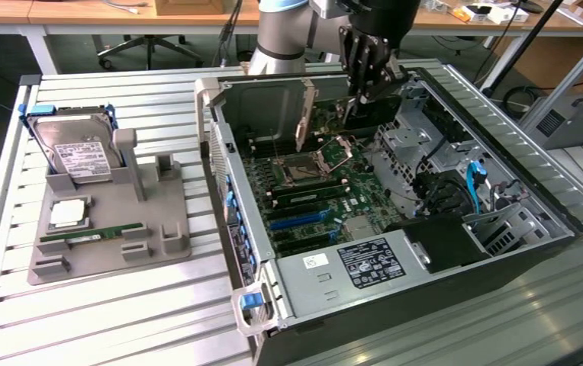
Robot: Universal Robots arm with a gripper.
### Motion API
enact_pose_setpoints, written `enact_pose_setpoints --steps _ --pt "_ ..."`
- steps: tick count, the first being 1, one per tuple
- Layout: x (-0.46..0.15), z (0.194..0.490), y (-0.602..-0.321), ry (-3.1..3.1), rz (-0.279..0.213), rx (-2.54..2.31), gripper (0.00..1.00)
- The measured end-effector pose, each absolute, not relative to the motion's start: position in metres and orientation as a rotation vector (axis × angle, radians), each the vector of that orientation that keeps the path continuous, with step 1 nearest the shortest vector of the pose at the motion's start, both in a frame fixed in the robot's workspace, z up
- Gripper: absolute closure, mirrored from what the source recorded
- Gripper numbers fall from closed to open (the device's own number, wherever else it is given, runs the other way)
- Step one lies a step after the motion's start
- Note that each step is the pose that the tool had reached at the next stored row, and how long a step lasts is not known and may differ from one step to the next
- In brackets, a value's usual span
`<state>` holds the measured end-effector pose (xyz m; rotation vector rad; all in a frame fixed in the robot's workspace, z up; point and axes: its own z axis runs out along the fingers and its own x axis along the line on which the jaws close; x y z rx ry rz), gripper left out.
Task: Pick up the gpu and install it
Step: 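Insert the gpu into the slot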
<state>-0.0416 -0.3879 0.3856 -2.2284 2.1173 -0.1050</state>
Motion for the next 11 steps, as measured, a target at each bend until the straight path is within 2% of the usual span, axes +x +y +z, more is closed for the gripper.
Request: enact_pose_setpoints --steps 11 --pt "-0.0430 0.3817 -0.3896 2.136 -0.107 -2.212 0.73"
